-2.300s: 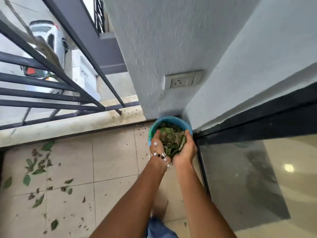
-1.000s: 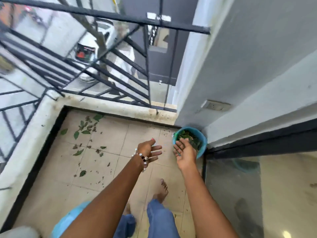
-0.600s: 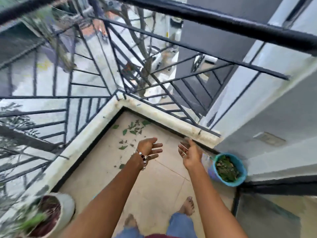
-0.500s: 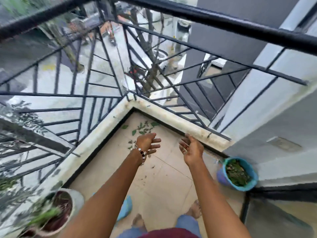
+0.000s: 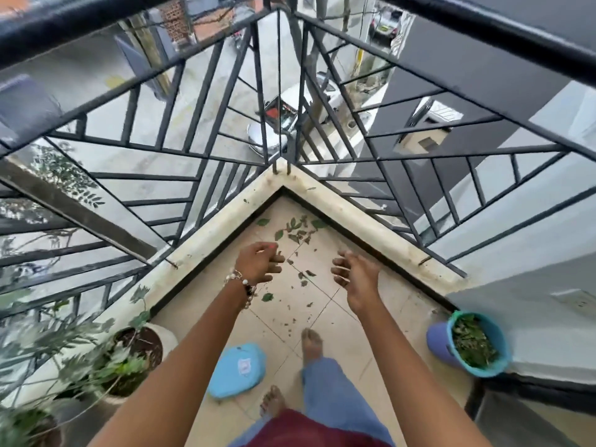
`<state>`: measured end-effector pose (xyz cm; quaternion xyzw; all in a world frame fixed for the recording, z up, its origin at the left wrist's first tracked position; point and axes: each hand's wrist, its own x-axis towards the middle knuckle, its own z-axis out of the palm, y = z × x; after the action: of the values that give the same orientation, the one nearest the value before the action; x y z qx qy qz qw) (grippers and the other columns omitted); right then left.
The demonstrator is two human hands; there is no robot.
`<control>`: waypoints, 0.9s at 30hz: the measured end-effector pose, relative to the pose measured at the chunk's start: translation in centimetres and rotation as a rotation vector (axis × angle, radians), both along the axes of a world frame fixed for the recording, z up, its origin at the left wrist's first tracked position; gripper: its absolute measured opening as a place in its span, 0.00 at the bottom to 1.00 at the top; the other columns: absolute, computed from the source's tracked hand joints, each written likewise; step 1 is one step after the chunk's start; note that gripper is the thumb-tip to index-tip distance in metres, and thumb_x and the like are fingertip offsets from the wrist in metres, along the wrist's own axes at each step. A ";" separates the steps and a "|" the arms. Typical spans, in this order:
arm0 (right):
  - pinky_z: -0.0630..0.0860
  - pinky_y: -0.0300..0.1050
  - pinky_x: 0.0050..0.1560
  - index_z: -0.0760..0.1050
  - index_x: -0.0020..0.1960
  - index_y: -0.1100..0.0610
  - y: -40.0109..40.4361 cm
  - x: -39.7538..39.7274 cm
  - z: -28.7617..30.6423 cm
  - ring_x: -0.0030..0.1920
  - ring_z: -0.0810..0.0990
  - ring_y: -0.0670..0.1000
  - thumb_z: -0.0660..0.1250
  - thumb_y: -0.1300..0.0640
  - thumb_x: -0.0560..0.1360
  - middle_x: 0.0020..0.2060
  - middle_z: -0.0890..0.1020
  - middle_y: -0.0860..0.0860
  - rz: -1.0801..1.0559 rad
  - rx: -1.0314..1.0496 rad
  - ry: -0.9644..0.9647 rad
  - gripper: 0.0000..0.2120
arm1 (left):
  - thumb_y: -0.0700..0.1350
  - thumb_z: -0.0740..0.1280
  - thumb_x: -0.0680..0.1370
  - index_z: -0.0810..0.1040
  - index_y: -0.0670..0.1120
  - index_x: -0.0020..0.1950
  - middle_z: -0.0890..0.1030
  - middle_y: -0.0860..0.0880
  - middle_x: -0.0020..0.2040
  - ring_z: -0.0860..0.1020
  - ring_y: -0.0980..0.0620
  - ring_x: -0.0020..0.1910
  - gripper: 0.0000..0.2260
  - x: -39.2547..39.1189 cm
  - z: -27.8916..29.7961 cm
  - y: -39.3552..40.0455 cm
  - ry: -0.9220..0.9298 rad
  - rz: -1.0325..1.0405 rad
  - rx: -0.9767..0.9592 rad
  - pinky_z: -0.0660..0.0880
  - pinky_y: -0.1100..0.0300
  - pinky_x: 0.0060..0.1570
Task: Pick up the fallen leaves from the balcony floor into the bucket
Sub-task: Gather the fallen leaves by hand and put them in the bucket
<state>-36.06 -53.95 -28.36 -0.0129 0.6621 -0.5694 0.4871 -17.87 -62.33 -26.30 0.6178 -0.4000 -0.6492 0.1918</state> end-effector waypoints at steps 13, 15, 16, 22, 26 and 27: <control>0.72 0.41 0.32 0.80 0.47 0.57 -14.1 -2.3 -23.2 0.35 0.80 0.54 0.64 0.58 0.79 0.36 0.83 0.55 0.450 0.160 0.159 0.07 | 0.41 0.61 0.82 0.76 0.48 0.45 0.79 0.46 0.31 0.73 0.53 0.21 0.08 -5.0 -24.3 -10.4 0.073 0.274 0.202 0.60 0.67 0.25; 0.73 0.43 0.34 0.80 0.47 0.57 -15.6 -2.7 -29.3 0.33 0.79 0.52 0.65 0.57 0.79 0.35 0.83 0.55 0.551 0.157 0.191 0.06 | 0.41 0.60 0.82 0.77 0.46 0.48 0.79 0.46 0.29 0.72 0.52 0.23 0.07 -4.7 -30.1 -11.7 0.085 0.298 0.225 0.59 0.67 0.24; 0.74 0.45 0.36 0.80 0.47 0.57 -16.2 -2.8 -32.1 0.33 0.79 0.51 0.66 0.58 0.79 0.35 0.82 0.53 0.610 0.152 0.221 0.05 | 0.40 0.61 0.82 0.76 0.44 0.50 0.78 0.45 0.31 0.71 0.51 0.23 0.05 -4.5 -32.9 -12.2 0.079 0.309 0.215 0.59 0.67 0.24; 0.74 0.39 0.43 0.79 0.55 0.60 -17.6 -2.6 -50.9 0.39 0.80 0.47 0.68 0.62 0.77 0.41 0.81 0.52 1.219 0.083 0.532 0.08 | 0.36 0.60 0.82 0.76 0.41 0.53 0.79 0.43 0.34 0.75 0.54 0.21 0.06 -1.8 -51.1 -13.2 0.001 0.342 0.154 0.63 0.69 0.21; 0.70 0.43 0.58 0.75 0.65 0.60 -16.9 -0.2 -63.0 0.58 0.76 0.55 0.68 0.61 0.75 0.59 0.78 0.57 1.662 -0.050 0.771 0.18 | 0.36 0.58 0.82 0.75 0.45 0.46 0.81 0.50 0.27 0.76 0.55 0.21 0.09 0.6 -61.8 -12.9 0.015 0.366 0.210 0.62 0.70 0.21; 0.67 0.44 0.61 0.73 0.67 0.61 -16.7 0.8 -65.8 0.61 0.74 0.57 0.68 0.61 0.75 0.62 0.76 0.59 1.729 -0.108 0.826 0.20 | 0.35 0.58 0.81 0.75 0.45 0.46 0.81 0.50 0.26 0.76 0.54 0.21 0.10 1.1 -64.4 -12.8 0.023 0.371 0.198 0.62 0.70 0.21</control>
<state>-35.24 -70.64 -94.12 -0.7190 0.5158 0.0065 0.4657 -16.72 -75.14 -90.72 0.6892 -0.2112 -0.6460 0.2511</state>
